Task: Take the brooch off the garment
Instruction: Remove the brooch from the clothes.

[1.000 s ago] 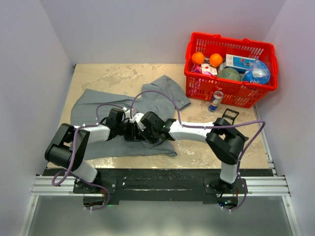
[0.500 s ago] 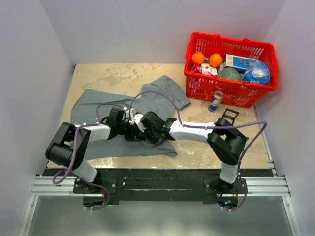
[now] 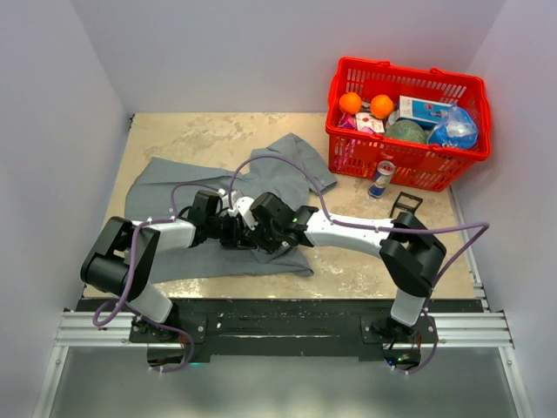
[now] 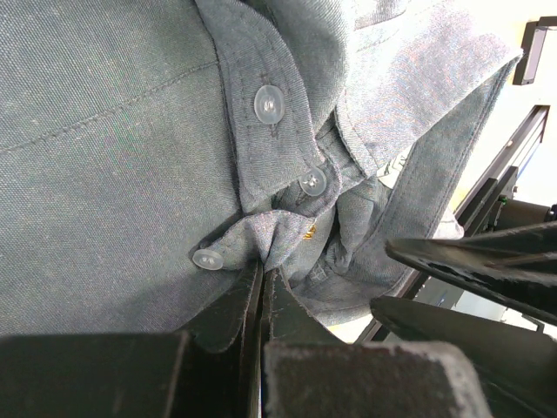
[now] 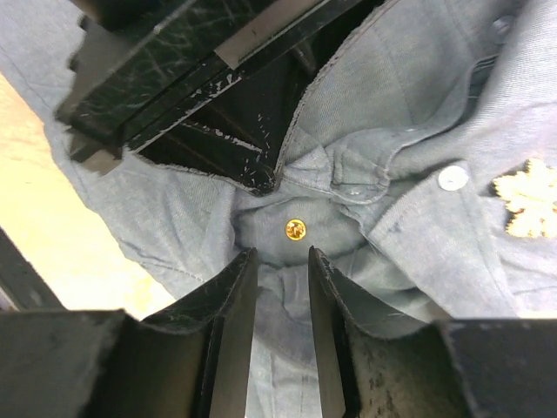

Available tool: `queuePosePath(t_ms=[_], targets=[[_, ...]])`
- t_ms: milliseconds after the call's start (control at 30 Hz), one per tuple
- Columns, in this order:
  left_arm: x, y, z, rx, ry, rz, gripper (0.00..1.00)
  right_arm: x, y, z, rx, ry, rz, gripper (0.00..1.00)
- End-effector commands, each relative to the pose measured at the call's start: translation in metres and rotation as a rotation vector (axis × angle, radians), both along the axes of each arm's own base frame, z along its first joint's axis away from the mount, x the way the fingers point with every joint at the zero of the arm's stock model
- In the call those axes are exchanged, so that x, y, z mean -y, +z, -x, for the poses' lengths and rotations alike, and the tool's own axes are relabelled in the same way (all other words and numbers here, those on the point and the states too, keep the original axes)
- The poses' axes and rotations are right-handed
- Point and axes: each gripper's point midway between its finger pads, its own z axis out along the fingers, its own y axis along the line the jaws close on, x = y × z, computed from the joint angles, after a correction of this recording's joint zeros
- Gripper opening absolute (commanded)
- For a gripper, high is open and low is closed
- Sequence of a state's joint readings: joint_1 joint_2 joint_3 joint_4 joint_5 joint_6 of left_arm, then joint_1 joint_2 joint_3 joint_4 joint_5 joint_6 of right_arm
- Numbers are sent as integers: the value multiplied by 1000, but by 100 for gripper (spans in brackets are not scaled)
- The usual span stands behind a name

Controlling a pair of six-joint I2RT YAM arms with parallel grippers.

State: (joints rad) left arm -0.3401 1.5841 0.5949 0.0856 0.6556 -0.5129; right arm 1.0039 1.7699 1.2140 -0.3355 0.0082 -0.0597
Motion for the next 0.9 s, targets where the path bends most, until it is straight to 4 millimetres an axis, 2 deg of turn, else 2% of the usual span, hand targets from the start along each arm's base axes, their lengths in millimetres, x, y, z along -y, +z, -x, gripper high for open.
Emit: queuePosePath(t_ms=[0, 267, 867], targets=[[2, 13, -11, 60, -2, 28, 0, -13, -1, -8, 11, -14, -17, 33], [1, 13, -10, 62, 1, 22, 0, -19, -15, -12, 0, -28, 1, 29], [0, 10, -10, 53, -1, 14, 0, -9, -42, -15, -1, -37, 81, 17]])
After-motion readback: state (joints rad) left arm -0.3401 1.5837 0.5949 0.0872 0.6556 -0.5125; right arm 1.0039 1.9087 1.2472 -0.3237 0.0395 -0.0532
